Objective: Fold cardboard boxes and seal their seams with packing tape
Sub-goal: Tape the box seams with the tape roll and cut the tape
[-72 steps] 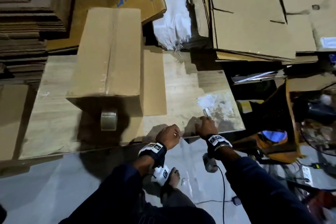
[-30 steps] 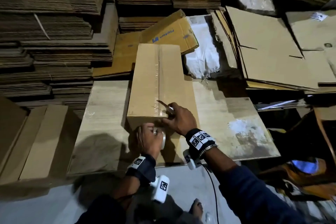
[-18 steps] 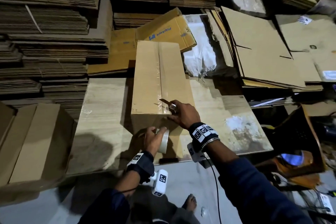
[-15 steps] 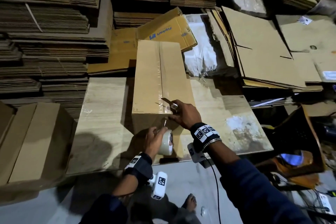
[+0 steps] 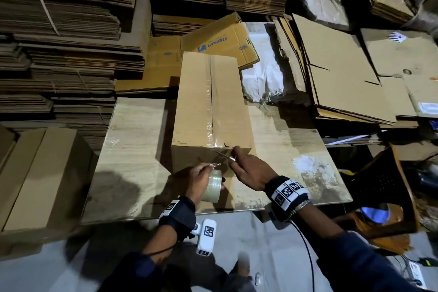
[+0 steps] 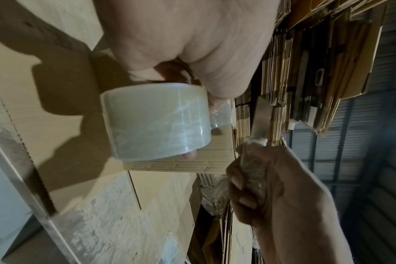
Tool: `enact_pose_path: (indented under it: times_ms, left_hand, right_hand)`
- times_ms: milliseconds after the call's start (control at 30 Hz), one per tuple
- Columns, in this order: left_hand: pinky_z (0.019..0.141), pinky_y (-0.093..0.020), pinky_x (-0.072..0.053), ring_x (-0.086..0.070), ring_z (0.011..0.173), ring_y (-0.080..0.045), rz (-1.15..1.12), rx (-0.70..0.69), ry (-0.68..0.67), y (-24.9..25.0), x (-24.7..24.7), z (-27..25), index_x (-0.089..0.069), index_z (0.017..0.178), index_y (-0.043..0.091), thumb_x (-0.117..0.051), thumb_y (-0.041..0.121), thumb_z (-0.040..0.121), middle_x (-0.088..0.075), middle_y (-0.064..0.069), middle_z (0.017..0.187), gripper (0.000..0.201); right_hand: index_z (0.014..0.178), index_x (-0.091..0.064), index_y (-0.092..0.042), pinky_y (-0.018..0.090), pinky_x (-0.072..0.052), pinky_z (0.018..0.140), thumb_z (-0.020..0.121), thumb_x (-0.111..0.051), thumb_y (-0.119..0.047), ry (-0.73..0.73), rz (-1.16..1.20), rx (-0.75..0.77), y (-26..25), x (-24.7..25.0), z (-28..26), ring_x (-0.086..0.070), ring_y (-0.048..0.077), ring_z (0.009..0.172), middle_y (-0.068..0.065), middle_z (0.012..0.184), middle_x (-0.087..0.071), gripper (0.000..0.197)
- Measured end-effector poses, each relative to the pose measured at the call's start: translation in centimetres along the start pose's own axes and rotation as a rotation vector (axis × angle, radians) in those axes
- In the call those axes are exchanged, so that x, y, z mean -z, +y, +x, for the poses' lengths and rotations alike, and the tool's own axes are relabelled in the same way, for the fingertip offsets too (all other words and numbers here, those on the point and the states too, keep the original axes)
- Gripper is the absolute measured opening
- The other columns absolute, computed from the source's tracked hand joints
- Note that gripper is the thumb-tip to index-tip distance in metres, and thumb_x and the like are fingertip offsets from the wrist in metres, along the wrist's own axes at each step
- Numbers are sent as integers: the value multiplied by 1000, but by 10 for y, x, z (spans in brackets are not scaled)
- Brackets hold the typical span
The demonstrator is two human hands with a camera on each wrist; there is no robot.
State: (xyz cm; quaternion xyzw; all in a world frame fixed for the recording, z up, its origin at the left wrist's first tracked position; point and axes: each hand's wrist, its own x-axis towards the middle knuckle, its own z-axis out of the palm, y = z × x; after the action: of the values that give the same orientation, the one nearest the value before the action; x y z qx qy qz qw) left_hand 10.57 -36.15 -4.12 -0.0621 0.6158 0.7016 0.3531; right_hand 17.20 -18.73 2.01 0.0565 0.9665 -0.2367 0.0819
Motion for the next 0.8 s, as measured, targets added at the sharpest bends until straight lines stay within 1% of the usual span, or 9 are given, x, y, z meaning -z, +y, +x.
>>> enact_pose_path:
  times_ms: [100, 167, 233, 333, 400, 467, 533, 733, 800]
  left_hand:
    - [47, -31, -57, -71, 61, -33, 13, -10, -9, 1, 0, -2, -63, 120, -5, -55, 14, 107, -70, -38, 104, 24]
    - [48, -31, -57, -71, 59, -30, 5, -11, -21, 2, -1, -5, -62, 121, -4, -55, 14, 107, -70, -39, 103, 24]
    - [49, -30, -57, -72, 60, -29, 1, -11, -30, 3, -1, -7, -62, 122, -3, -56, 15, 106, -71, -38, 102, 24]
    - [49, -30, -57, -73, 63, -30, 3, -11, -30, 3, -1, -8, -63, 122, -2, -58, 16, 105, -73, -35, 100, 25]
    - [50, -31, -57, -74, 66, -31, 10, -13, -27, 3, 0, -8, -65, 121, 1, -60, 19, 105, -74, -32, 99, 25]
    - [51, -30, -56, -74, 68, -32, 11, -10, -25, 3, 1, -8, -66, 119, 3, -60, 22, 105, -74, -32, 99, 25]
    - [51, -31, -56, -73, 68, -34, 10, -8, -27, 3, 1, -8, -66, 120, 3, -61, 23, 105, -74, -32, 99, 25]
    - [47, -31, -55, -72, 62, -35, -5, -11, 1, 0, -1, -5, -66, 118, 5, -56, 19, 107, -72, -35, 102, 20]
    - [47, -32, -56, -72, 63, -36, -14, -14, 35, -1, -1, -4, -67, 116, 4, -57, 16, 106, -71, -36, 101, 19]
  right_hand:
    - [111, -34, -18, 39, -36, 59, 110, -36, -40, -47, -75, 5, 7, -5, -8, -49, 28, 60, -3, 69, -50, 22]
    - [111, -35, -18, 40, -37, 58, 110, -38, -39, -51, -108, 30, 10, -7, -7, -51, 33, 63, 4, 75, -57, 21]
    - [111, -37, -19, 35, -34, 56, 110, -39, -38, -50, -140, 85, 11, -10, -4, -52, 31, 63, 10, 84, -63, 20]
    - [113, -42, -20, 31, -29, 51, 110, -39, -37, -41, -173, 172, 8, -12, 4, -53, 28, 63, 10, 92, -66, 18]
    - [119, -47, -21, 31, -39, 51, 109, -40, -36, -27, -197, 214, 7, -14, 10, -58, 27, 68, 8, 100, -68, 19]
    - [126, -50, -24, 38, -54, 57, 109, -41, -38, -17, -224, 219, 6, -17, 15, -64, 25, 73, 5, 107, -70, 24]
    - [130, -51, -25, 40, -58, 60, 108, -42, -38, 5, -259, 216, 4, -19, 19, -66, 24, 74, 3, 109, -71, 27]
    - [129, -57, -20, 31, -44, 57, 108, -47, -32, 27, -397, 162, -10, -22, 30, -68, 27, 77, 6, 99, -72, 27]
    - [129, -59, -17, 31, -45, 58, 107, -49, -28, 11, -445, 141, -13, -24, 35, -70, 28, 80, 9, 100, -73, 27]
